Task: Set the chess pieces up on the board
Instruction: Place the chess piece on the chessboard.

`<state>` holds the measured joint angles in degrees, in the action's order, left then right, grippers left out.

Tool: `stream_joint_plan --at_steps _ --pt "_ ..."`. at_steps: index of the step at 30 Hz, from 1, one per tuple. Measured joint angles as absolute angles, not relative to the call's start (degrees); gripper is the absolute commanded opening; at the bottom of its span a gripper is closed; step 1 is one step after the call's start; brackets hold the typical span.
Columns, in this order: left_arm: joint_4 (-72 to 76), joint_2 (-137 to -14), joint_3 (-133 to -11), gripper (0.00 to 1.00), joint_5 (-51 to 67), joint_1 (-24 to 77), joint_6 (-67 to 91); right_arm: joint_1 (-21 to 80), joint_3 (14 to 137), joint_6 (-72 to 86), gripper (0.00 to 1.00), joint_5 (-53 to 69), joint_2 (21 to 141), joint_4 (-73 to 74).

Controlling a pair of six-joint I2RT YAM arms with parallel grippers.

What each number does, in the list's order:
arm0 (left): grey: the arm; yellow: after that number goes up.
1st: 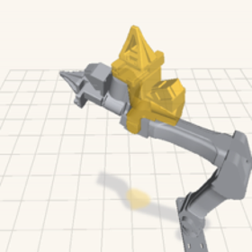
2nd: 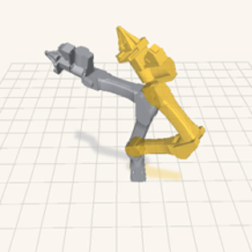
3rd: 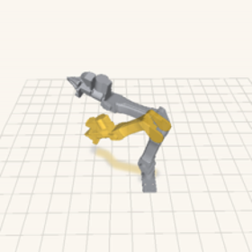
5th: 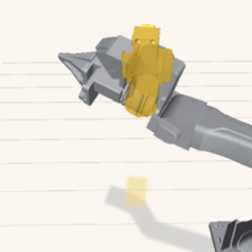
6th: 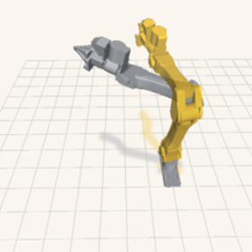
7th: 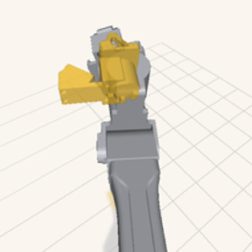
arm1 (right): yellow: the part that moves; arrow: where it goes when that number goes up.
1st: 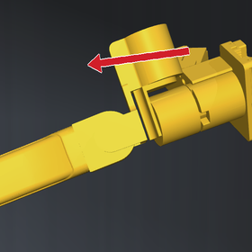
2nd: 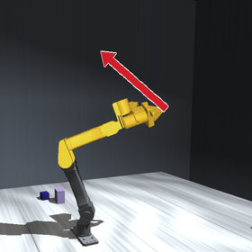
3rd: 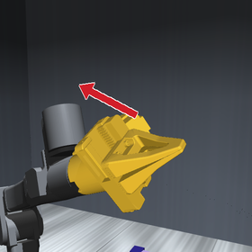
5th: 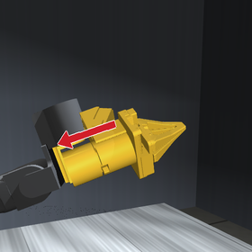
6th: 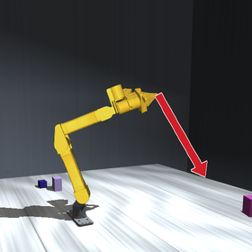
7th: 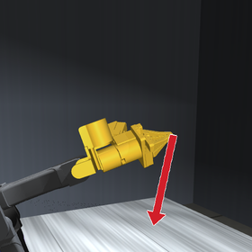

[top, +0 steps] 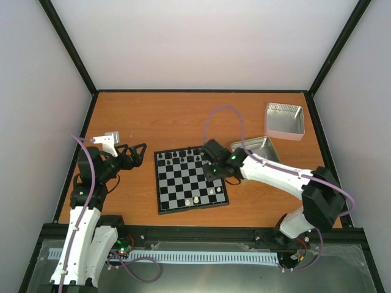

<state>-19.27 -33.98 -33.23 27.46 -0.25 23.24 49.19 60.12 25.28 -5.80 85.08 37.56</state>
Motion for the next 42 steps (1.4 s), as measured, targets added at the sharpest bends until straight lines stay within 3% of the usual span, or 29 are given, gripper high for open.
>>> stream_joint_plan --at_steps 6,28,42 --pt "-19.29 -34.02 -33.23 1.0 27.44 -0.23 23.24 57.1 60.27 25.74 0.04 -6.15 90.63 39.13" --pt "-19.29 -34.02 -33.23 1.0 27.42 -0.23 23.24 61.36 60.27 25.96 0.08 -2.85 96.07 38.13" --pt "-19.29 -34.02 -33.23 1.0 27.42 -0.23 23.24 61.39 60.47 26.81 0.25 -6.17 95.88 38.81"
